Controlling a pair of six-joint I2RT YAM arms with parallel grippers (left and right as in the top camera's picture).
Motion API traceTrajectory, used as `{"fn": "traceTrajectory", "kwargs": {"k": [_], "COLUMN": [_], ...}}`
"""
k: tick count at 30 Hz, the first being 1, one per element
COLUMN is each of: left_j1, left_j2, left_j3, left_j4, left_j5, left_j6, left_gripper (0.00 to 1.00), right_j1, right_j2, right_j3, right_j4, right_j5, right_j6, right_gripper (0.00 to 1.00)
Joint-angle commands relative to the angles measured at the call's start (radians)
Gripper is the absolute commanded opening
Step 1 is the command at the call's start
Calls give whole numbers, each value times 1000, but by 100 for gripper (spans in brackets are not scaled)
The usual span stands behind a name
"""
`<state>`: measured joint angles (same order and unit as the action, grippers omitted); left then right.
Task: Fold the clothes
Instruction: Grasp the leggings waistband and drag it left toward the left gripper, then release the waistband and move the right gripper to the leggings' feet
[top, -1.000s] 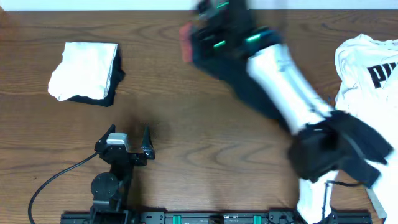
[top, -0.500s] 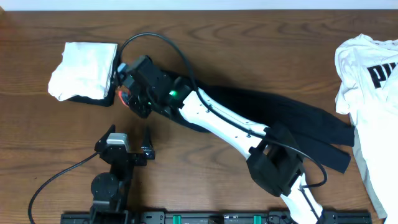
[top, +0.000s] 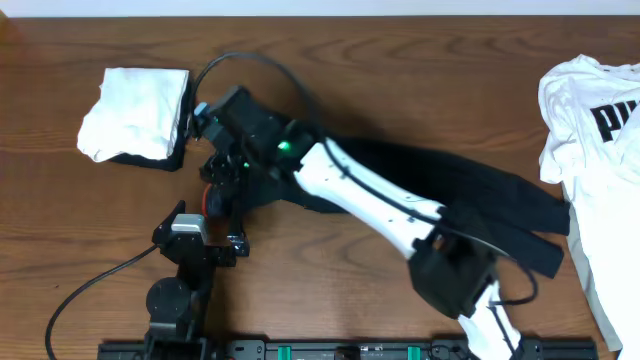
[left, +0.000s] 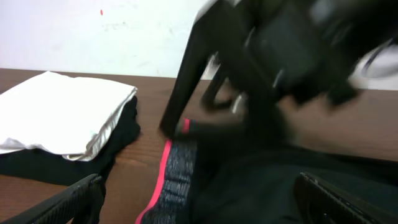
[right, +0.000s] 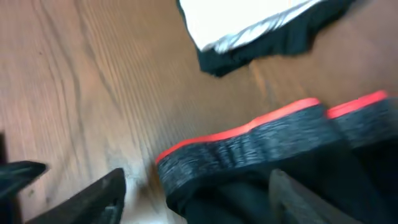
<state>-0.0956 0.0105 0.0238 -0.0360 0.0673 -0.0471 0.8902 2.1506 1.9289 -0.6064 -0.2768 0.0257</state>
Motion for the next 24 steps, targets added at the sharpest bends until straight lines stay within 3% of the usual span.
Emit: {"fn": "traceTrajectory", "kwargs": {"k": [1, 7, 17, 19, 22, 24], "left_j1": [-4, -4, -4, -4, -4, -4], "left_j2": [-6, -6, -6, -6, -6, -6], "left_j3": [-20, -20, -20, -20, -20, -20], "left_j4": [-28, -28, -28, -28, -28, -28], "left_j5": [6, 6, 6, 6, 6, 6], "left_j6": [17, 17, 17, 17, 17, 17], "left_gripper": [98, 98, 98, 98, 98, 98], "right_j1": [-74, -228, -565, -632, -716, -757], "right_j2": [-153, -261, -270, -267, -267, -267], "right_j3": [7, 7, 5, 0, -35, -78], "right_j4": [-21, -240, -677, -738, -781, -783], "right_j5": [-11, 49, 52, 72, 89, 89], "right_j6": [-20, -19, -19, -18, 7, 25], "right_gripper": [75, 73, 69, 62, 38, 30]}}
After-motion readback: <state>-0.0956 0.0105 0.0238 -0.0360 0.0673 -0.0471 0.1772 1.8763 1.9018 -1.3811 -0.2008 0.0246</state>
